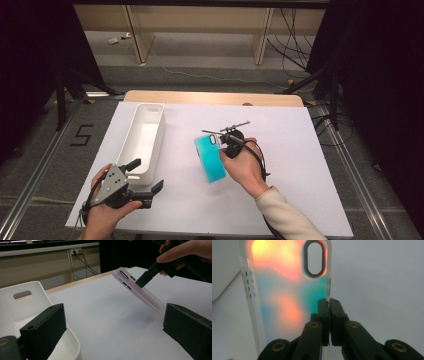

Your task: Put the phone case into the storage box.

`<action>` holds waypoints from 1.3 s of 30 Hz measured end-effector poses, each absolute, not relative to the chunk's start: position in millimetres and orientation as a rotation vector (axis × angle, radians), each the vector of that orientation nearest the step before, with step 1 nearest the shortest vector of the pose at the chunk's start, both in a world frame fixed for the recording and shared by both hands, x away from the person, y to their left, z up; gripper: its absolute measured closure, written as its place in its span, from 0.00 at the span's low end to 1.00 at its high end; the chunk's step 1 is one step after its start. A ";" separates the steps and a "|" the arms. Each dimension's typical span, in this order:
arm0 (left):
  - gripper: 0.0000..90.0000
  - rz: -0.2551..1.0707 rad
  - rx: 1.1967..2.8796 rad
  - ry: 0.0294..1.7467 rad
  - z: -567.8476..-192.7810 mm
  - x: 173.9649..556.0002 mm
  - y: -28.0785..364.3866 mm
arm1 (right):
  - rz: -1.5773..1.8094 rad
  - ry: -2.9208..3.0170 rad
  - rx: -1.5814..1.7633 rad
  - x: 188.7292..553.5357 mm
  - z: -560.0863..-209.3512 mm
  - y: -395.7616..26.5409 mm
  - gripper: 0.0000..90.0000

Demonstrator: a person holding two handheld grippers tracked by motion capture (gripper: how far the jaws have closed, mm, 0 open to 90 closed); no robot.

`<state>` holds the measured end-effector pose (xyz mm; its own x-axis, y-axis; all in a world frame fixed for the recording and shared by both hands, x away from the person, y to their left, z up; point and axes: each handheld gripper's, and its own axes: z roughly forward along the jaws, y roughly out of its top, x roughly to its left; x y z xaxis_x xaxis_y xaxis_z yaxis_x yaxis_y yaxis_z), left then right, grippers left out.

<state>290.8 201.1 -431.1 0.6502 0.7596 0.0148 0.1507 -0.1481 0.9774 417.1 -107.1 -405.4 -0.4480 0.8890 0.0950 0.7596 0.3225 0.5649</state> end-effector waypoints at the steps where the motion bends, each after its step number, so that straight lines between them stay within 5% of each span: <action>1: 0.04 0.631 1.666 0.750 -430.9 291.5 200.5 | 0.838 2.344 1.467 416.6 -405.6 -109.0 0.99; 39: 0.08 0.638 1.691 0.707 -407.2 322.4 139.8 | 1.124 2.124 1.321 397.6 -398.3 -118.6 0.99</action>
